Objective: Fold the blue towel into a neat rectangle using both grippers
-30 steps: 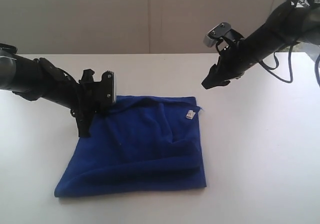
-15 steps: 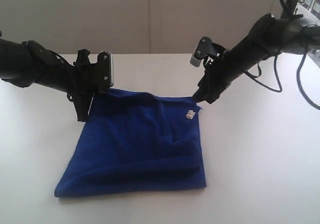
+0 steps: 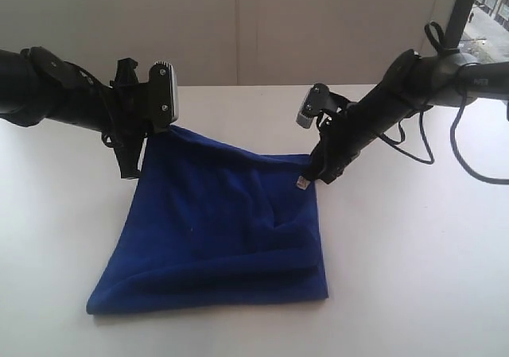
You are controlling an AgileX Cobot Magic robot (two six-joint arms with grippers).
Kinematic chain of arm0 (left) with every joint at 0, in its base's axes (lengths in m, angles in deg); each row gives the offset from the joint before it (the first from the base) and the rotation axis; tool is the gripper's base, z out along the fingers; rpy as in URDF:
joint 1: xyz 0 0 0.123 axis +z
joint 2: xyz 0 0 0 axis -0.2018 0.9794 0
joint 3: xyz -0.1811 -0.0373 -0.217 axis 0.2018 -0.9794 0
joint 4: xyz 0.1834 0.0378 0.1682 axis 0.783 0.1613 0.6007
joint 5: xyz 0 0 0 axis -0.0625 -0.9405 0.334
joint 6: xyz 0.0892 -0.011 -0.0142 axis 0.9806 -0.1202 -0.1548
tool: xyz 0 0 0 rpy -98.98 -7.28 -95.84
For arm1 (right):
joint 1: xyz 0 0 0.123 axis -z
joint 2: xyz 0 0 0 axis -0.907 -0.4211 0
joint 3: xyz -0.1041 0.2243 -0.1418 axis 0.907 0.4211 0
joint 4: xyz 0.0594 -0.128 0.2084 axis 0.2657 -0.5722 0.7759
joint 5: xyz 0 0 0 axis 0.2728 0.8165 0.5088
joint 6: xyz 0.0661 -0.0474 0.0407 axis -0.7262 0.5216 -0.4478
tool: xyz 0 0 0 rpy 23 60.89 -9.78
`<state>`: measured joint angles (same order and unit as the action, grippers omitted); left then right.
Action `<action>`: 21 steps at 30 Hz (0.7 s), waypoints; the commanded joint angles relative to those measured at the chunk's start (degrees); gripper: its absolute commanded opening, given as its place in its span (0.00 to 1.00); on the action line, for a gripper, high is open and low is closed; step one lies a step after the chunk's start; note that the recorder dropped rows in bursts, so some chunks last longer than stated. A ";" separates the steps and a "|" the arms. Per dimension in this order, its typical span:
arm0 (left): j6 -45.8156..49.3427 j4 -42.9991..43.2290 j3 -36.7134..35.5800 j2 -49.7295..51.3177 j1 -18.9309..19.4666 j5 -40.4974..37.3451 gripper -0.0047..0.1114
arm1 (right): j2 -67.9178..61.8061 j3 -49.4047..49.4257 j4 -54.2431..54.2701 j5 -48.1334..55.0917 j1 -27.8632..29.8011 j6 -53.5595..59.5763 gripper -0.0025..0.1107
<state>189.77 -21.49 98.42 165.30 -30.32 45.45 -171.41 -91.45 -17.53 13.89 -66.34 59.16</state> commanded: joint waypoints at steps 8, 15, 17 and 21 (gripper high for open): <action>9.11 -1.25 -0.26 -0.69 -0.43 -0.49 0.04 | 2.39 -0.12 0.05 1.22 -0.50 0.76 0.13; 9.11 -1.25 -0.26 -0.69 -0.43 0.54 0.04 | 5.09 -0.12 -1.23 2.56 -0.50 -0.34 0.12; 9.11 -1.25 -0.26 -0.69 -0.43 0.54 0.04 | 4.82 -0.12 -1.34 3.11 -0.38 -6.00 0.20; 9.11 -3.02 -0.26 -0.69 -0.43 0.53 0.04 | 2.87 -0.23 -1.75 2.18 -0.38 -10.00 0.41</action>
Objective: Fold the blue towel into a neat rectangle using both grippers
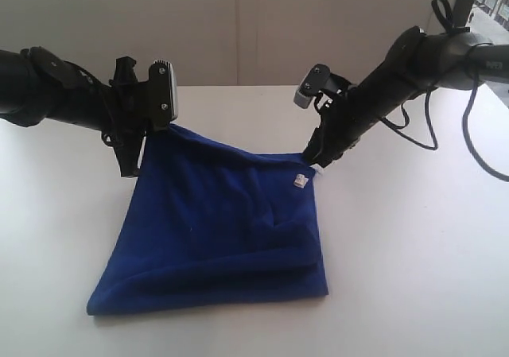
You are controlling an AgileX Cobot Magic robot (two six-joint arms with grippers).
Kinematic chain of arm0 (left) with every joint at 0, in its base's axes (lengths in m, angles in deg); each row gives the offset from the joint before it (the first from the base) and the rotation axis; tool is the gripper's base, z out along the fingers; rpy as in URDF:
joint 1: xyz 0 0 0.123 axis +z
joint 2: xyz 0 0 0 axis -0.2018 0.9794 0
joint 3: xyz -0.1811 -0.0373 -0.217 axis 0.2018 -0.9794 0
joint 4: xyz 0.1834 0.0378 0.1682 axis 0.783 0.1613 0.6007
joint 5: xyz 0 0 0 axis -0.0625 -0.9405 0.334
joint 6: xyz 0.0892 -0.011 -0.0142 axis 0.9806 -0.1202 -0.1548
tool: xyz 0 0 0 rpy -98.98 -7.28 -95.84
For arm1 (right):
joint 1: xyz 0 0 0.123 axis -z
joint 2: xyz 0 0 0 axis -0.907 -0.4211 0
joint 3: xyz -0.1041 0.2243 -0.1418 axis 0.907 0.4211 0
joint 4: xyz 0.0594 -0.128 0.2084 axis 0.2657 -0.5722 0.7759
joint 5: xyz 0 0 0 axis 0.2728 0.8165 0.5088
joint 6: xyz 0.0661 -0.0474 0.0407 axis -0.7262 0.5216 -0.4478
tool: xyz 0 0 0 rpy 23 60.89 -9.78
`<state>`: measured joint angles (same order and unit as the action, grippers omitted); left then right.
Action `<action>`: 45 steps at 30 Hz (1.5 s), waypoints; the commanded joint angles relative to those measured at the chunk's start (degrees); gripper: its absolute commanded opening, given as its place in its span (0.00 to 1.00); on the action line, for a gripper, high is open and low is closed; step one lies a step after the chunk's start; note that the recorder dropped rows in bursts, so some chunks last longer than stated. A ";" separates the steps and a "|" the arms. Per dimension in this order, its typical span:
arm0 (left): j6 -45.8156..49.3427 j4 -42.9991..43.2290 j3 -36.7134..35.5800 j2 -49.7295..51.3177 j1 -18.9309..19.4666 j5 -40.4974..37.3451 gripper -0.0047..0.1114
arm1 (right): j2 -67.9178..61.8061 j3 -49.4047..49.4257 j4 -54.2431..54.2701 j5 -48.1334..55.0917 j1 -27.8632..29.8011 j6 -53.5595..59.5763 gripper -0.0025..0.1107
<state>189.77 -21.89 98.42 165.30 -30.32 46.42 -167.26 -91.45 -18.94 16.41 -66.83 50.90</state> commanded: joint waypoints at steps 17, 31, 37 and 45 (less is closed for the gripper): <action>9.11 -2.59 -0.26 -0.69 -0.43 -0.67 0.04 | -1.89 -0.23 1.26 -1.12 0.10 -4.49 0.39; 9.11 -2.59 -0.26 -0.69 -0.43 -1.72 0.04 | -3.01 -0.23 1.26 -1.75 0.10 -8.23 0.40; 9.11 -2.69 -0.26 -0.59 -0.43 -1.85 0.04 | -4.96 -0.23 1.16 -0.66 0.10 -9.13 0.41; 9.11 -2.69 -0.26 -0.59 -0.43 -2.09 0.04 | -4.96 -0.23 1.39 -0.19 0.10 -9.04 0.28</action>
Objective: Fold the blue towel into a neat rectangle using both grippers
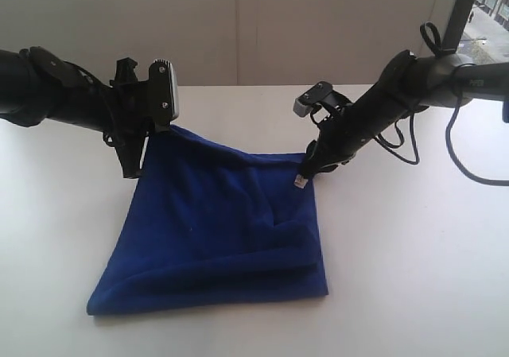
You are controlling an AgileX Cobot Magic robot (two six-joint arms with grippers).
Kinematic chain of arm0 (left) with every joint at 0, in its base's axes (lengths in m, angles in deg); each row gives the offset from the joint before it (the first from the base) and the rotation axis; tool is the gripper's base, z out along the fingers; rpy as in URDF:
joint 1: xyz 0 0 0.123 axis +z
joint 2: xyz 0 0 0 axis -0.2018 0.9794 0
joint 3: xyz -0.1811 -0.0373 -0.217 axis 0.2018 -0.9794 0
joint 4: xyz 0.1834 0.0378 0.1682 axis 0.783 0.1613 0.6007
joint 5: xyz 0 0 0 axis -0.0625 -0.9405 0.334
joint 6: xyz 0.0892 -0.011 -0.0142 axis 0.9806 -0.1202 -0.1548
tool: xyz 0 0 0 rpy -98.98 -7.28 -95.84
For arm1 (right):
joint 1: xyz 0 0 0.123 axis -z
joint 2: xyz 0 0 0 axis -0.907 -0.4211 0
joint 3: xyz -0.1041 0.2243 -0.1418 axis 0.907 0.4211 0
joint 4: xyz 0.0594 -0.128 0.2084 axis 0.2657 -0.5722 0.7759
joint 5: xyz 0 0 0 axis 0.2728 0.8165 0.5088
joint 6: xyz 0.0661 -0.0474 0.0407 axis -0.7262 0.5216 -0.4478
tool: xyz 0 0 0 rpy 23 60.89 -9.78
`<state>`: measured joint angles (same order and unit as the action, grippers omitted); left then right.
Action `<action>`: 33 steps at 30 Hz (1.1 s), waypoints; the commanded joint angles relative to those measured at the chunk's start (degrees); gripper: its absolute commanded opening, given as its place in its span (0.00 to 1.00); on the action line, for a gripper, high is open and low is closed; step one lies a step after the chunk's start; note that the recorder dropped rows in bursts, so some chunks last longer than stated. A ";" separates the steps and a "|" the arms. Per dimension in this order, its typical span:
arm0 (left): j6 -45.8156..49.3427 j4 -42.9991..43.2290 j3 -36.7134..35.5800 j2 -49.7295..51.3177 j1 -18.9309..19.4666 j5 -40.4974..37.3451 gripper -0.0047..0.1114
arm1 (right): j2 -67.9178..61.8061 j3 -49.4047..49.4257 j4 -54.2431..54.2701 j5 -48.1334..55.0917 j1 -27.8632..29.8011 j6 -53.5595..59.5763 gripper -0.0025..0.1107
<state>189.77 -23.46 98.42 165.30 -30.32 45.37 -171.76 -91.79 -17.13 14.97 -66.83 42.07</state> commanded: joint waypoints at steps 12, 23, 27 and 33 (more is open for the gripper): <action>9.11 -1.11 -0.26 -0.59 -0.43 -1.04 0.04 | 1.37 0.11 -0.42 2.37 0.10 -0.21 0.07; 9.11 -1.11 -0.26 -0.59 -0.43 -0.64 0.04 | 3.89 0.11 -0.56 3.25 0.10 -0.21 0.02; 9.11 -1.11 -0.26 -1.34 -0.43 -0.42 0.04 | 6.09 0.11 -1.91 3.36 0.10 -0.21 0.02; 5.81 -1.11 -0.26 -5.36 -0.43 -1.16 0.04 | 10.57 0.11 -2.17 7.19 0.10 -0.21 0.02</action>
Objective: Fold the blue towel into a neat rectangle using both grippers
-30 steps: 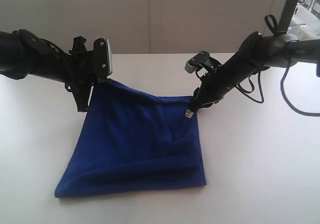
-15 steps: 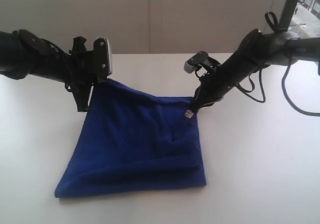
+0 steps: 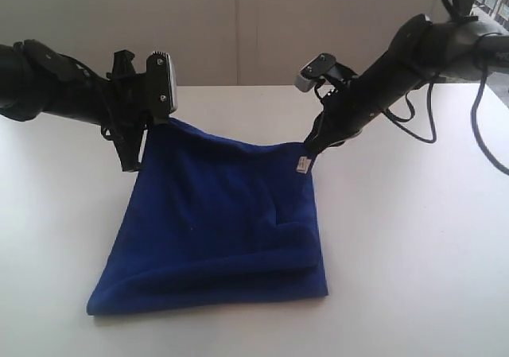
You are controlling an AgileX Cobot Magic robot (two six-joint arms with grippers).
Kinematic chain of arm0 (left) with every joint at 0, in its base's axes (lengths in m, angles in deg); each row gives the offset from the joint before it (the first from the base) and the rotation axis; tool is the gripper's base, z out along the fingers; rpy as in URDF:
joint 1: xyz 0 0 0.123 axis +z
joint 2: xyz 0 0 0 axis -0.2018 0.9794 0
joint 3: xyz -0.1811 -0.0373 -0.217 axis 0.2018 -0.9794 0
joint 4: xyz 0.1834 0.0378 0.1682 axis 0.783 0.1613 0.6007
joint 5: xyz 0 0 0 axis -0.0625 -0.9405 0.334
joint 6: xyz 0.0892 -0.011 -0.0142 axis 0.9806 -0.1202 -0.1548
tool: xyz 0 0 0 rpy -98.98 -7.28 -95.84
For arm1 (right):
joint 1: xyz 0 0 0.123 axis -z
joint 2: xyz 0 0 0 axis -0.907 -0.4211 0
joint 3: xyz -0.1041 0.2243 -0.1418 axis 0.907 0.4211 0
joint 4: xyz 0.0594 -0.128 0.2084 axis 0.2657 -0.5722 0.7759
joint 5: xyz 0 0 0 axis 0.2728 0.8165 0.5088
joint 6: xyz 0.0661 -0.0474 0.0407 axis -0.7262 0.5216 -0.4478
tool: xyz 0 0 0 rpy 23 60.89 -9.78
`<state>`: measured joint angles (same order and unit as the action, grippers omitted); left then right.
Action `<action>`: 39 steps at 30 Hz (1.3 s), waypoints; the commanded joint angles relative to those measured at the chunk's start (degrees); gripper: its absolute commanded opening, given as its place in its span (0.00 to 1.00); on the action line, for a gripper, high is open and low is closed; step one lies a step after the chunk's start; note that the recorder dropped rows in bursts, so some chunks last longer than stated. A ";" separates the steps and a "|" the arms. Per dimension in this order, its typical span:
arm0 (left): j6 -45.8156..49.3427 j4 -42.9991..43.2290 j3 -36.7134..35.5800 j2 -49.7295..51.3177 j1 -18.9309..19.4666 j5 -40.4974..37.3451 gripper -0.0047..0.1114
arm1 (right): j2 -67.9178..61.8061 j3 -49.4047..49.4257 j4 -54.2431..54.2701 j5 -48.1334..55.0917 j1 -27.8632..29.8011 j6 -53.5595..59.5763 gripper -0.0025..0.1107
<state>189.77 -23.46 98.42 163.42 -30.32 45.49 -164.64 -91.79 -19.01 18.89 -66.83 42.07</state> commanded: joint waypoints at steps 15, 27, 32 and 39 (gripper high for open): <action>-13.15 10.69 -0.26 -19.17 -0.43 -22.99 0.04 | 20.74 0.11 -3.36 18.09 0.00 -4.17 0.02; -37.84 24.41 -0.26 -29.22 -0.43 -48.23 0.04 | 33.43 5.40 -8.07 18.09 -5.43 -11.46 0.02; -42.22 24.41 -0.26 -33.66 -0.43 -54.71 0.04 | 38.97 10.10 -10.81 18.09 -8.58 -14.58 0.02; -48.09 23.33 -0.46 -36.73 -0.43 -66.20 0.04 | 47.36 16.41 -11.15 18.09 -12.60 -17.46 0.02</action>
<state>143.78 1.64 98.42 127.86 -30.32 -14.76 -120.36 -77.57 -29.84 36.90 -78.01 25.84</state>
